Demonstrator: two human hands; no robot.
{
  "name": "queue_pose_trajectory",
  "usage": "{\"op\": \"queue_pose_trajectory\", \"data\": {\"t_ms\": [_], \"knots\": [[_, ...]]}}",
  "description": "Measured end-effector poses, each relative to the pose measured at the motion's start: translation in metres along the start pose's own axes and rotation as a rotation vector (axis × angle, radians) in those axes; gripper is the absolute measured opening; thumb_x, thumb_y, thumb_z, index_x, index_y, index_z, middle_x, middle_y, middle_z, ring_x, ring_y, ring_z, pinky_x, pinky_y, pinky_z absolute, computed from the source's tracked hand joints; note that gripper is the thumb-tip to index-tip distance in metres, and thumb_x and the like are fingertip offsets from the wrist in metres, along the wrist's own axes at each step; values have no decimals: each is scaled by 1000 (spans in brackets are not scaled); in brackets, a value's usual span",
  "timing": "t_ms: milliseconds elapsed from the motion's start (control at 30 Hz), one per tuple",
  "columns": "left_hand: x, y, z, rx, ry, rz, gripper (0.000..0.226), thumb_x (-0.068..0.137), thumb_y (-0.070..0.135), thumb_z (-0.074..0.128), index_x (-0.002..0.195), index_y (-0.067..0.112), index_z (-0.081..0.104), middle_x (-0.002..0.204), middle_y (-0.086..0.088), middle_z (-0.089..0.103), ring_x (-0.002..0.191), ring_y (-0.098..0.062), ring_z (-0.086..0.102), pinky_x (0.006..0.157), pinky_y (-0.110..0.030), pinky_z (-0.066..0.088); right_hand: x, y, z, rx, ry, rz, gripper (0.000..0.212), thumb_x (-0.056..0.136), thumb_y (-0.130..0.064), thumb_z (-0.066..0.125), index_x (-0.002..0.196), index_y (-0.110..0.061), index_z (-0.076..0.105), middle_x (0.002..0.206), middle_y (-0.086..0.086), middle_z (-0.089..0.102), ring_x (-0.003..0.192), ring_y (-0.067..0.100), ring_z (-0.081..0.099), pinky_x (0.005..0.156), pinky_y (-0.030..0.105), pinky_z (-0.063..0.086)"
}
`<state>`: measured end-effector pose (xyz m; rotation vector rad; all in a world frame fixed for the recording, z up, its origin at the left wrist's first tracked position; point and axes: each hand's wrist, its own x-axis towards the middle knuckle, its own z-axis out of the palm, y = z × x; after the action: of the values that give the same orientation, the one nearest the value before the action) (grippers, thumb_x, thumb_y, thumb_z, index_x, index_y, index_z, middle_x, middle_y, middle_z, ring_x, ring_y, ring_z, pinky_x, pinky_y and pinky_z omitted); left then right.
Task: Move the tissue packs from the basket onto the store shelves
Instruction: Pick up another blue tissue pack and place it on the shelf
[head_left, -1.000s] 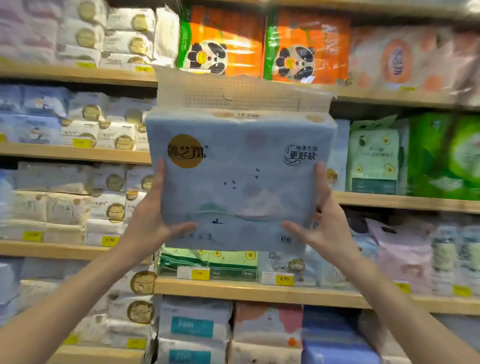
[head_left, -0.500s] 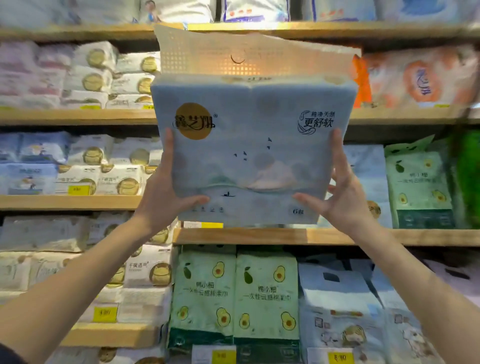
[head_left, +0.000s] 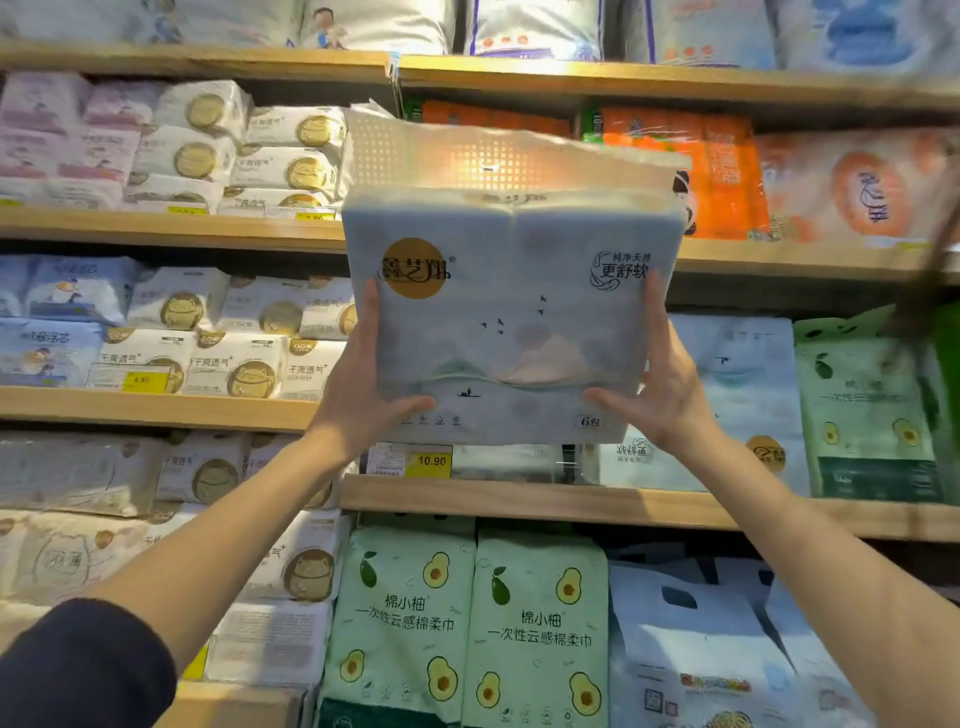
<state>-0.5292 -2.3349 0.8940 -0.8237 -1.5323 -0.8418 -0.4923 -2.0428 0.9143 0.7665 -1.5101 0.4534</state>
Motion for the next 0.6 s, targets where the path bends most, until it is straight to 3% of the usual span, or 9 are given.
{"op": "queue_pose_trajectory", "data": {"t_ms": [100,200,267,367,500,600], "knots": [[-3,-5,7,2,-11,-26,130,62,18,84,129,59,-20,154,3,19,138,-16,27,108,-42,34,-7,13,8,-15,-30,29,127,62,-11,81,136,-54,-13,144,4,35,126,11,37,96,34,42],[3,-6,9,-28,-58,-19,129,63,17,83,130,60,-19,156,3,15,140,-15,24,110,-45,32,-8,20,9,2,-31,72,128,64,-8,81,134,-58,-14,141,-11,29,125,5,33,97,32,40],[8,-8,10,-41,-83,-24,129,64,18,83,132,58,-19,156,3,15,139,-16,26,110,-45,32,-5,23,9,28,-39,93,127,64,-8,81,136,-56,-12,139,-12,31,125,7,35,99,33,41],[13,-11,12,-23,-97,-40,129,63,24,83,130,58,-22,155,1,17,139,-19,26,111,-46,30,0,25,11,7,-47,109,127,61,-15,82,139,-51,-12,137,-6,38,123,13,41,98,40,43],[20,-18,16,-15,-132,-35,129,62,30,83,123,65,-26,158,3,8,142,-17,19,114,-46,24,5,26,15,10,-39,100,121,58,-32,77,133,-59,-14,141,11,42,126,24,44,99,39,41],[19,-27,22,21,-137,-65,130,62,34,83,125,62,-27,158,4,5,141,-19,20,114,-43,23,6,28,22,14,-56,98,122,58,-32,78,134,-58,-14,142,13,40,127,28,44,100,43,42]]}}
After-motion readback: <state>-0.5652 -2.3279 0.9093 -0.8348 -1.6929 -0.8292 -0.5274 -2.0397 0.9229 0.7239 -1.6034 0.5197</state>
